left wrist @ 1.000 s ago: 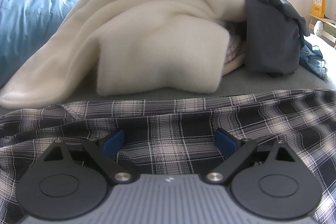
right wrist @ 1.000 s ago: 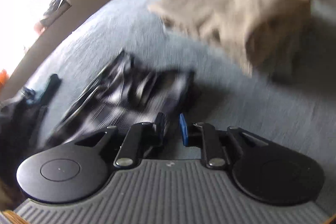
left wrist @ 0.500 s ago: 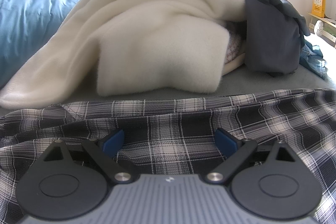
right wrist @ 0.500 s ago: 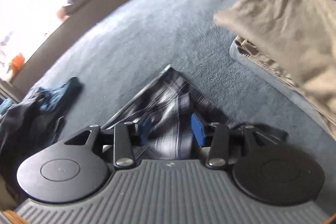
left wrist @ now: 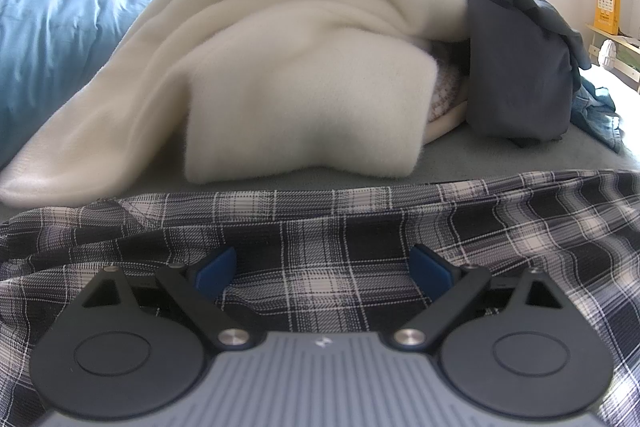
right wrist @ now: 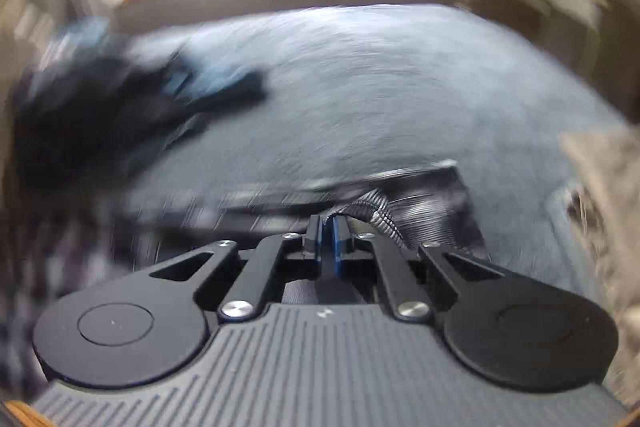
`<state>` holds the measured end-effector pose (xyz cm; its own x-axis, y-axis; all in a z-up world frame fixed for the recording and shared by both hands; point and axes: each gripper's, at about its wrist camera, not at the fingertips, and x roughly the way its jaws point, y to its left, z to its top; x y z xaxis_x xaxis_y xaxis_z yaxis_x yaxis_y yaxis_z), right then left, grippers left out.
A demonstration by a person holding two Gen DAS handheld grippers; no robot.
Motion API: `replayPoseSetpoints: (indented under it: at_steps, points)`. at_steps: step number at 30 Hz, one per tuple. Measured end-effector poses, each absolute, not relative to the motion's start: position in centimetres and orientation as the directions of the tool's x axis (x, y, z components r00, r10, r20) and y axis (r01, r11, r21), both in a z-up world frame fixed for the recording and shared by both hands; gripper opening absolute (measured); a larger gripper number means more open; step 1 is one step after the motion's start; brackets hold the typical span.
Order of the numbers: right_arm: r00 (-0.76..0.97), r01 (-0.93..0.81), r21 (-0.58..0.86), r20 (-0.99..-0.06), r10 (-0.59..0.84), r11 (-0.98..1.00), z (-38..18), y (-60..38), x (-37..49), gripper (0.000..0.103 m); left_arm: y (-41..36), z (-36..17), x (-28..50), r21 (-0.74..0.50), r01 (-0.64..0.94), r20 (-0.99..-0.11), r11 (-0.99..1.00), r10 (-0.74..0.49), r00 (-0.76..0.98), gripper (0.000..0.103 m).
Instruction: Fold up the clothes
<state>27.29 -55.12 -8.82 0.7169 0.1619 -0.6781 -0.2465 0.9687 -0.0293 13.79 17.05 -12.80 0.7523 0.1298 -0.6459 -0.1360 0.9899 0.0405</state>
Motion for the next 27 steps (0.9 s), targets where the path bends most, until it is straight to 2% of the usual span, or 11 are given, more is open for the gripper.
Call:
replayPoseSetpoints:
  at_steps: [4,8,10,13,17,20,23,24,25,26,27]
  points:
    - [0.62,-0.538,-0.349,-0.781,0.08,0.767,-11.3,-50.4,23.3,0.004,17.1,-12.8,13.8,0.04,-0.135,-0.645,0.99,0.129,0.753,0.094]
    - [0.616,-0.543,-0.405,-0.788,0.021,0.736,-11.6,-50.2,21.9,0.009,17.1,-12.8,13.7,0.04,-0.135,-0.645,0.99,0.129,0.753,0.094]
    - [0.658,-0.438,-0.347,-0.752,0.033,0.829,-10.1,-51.7,22.4,0.017,17.1,-12.8,13.7,0.04,-0.134,-0.645,0.99,0.128,0.754,0.094]
    - [0.721,-0.216,-0.208,-0.692,0.013,0.954,-8.2,-54.7,24.1,0.057,17.1,-12.8,13.7,0.04,-0.134,-0.644,0.99,0.128,0.754,0.094]
    - [0.74,0.04,0.076,-0.672,0.022,0.996,-8.0,-59.7,27.4,0.063,17.0,-12.8,13.7,0.04,-0.134,-0.644,0.99,0.129,0.754,0.094]
    - [0.715,0.093,0.196,-0.695,0.071,0.976,-9.4,-60.9,29.6,0.064,17.1,-12.8,13.7,0.041,-0.133,-0.644,0.99,0.128,0.754,0.094]
    - [0.693,0.093,0.197,-0.717,0.079,0.976,-10.8,-60.2,30.9,0.057,17.1,-12.8,13.7,0.041,-0.133,-0.644,0.99,0.128,0.754,0.094]
    - [0.702,0.088,0.186,-0.709,0.072,0.978,-11.0,-60.1,31.1,0.041,17.2,-12.8,13.6,0.041,-0.133,-0.644,0.99,0.128,0.754,0.094]
    - [0.707,0.093,0.174,-0.705,0.058,0.98,-10.9,-60.0,31.2,0.015,17.2,-12.8,13.6,0.041,-0.133,-0.643,0.99,0.128,0.755,0.094]
    - [0.711,0.1,0.166,-0.702,0.047,0.981,-10.8,-60.0,31.2,0.006,17.2,-12.8,13.6,0.041,-0.133,-0.643,0.99,0.128,0.755,0.094]
    - [0.721,0.103,0.153,-0.692,0.032,0.983,-10.5,-59.9,31.1,0.006,17.2,-12.9,13.6,0.041,-0.133,-0.643,0.99,0.128,0.755,0.094]
